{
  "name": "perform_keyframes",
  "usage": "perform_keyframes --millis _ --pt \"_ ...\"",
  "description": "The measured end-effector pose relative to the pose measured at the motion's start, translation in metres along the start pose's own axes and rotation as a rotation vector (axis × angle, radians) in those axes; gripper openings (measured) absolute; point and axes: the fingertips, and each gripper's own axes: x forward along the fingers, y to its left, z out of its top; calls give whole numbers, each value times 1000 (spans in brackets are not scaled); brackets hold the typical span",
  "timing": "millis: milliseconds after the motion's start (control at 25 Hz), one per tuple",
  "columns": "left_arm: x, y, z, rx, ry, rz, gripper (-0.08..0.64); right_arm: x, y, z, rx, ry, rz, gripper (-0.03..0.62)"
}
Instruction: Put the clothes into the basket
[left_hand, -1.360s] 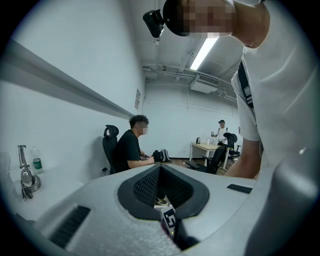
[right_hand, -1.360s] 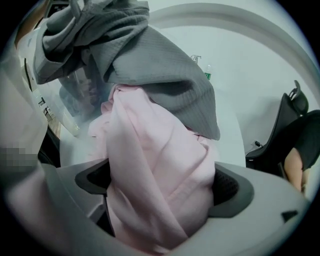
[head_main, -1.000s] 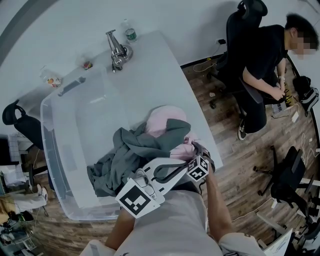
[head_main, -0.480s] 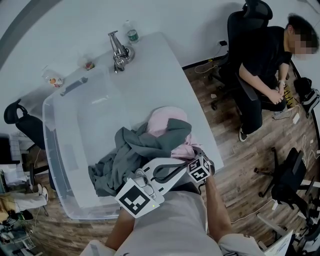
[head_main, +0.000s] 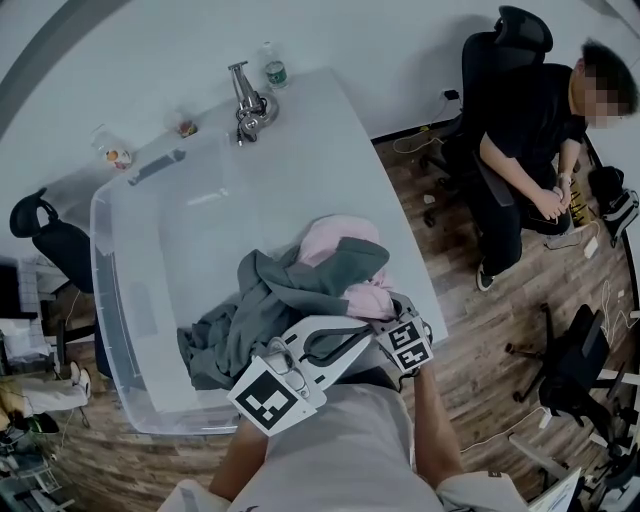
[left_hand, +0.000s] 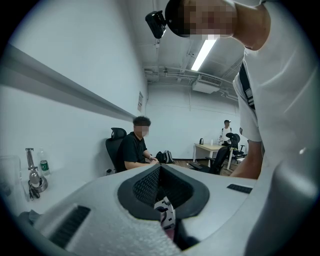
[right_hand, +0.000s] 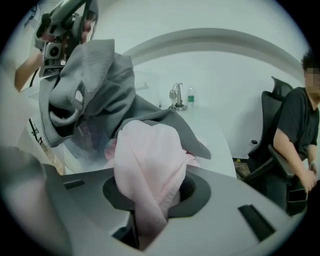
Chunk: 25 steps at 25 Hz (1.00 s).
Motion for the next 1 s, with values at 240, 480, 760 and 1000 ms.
perform_keyframes --millis 240,480,760,1000 --pt "-14 0 4 13 -11 25 5 -18 12 37 -41 -74 -7 110" --pt "-29 7 11 24 -33 63 5 -38 17 70 -26 -156 6 110" --pt "-49 13 16 20 -64 94 5 -61 25 103 -47 -223 -11 109" --pt "-58 9 21 43 -76 93 5 -86 32 128 -81 -273 -28 107"
